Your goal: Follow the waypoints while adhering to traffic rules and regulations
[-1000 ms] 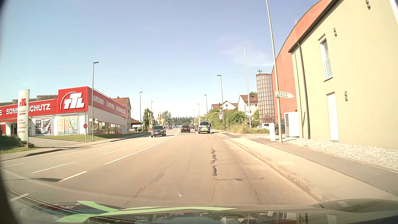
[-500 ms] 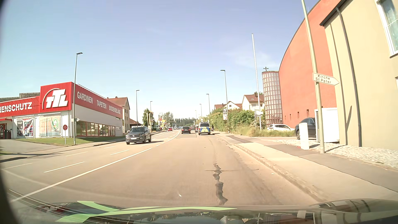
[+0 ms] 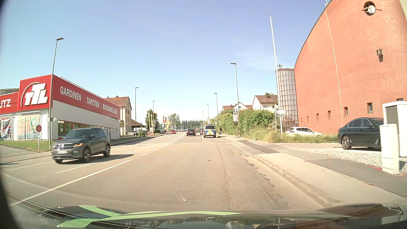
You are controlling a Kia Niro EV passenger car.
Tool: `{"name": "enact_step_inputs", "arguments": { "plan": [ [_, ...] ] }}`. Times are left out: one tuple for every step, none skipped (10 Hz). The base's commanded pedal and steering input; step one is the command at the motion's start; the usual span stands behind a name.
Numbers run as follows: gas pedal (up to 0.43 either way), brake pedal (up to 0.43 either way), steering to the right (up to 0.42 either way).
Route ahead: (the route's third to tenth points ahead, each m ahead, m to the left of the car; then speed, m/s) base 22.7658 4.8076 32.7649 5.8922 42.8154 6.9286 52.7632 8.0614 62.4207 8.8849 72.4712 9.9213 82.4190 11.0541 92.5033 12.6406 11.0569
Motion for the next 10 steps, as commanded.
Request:
{"name": "enact_step_inputs", "arguments": {
  "plan": [
    [0.087, 0.0, -0.015],
    [0.087, 0.0, -0.014],
    [0.087, 0.0, -0.014],
    [0.087, 0.0, -0.014],
    [0.087, 0.0, -0.014],
    [0.087, 0.0, -0.014],
    [0.087, 0.0, -0.013],
    [0.087, 0.0, -0.012],
    [0.087, 0.0, -0.012],
    [0.098, 0.0, -0.012]
  ]
}}
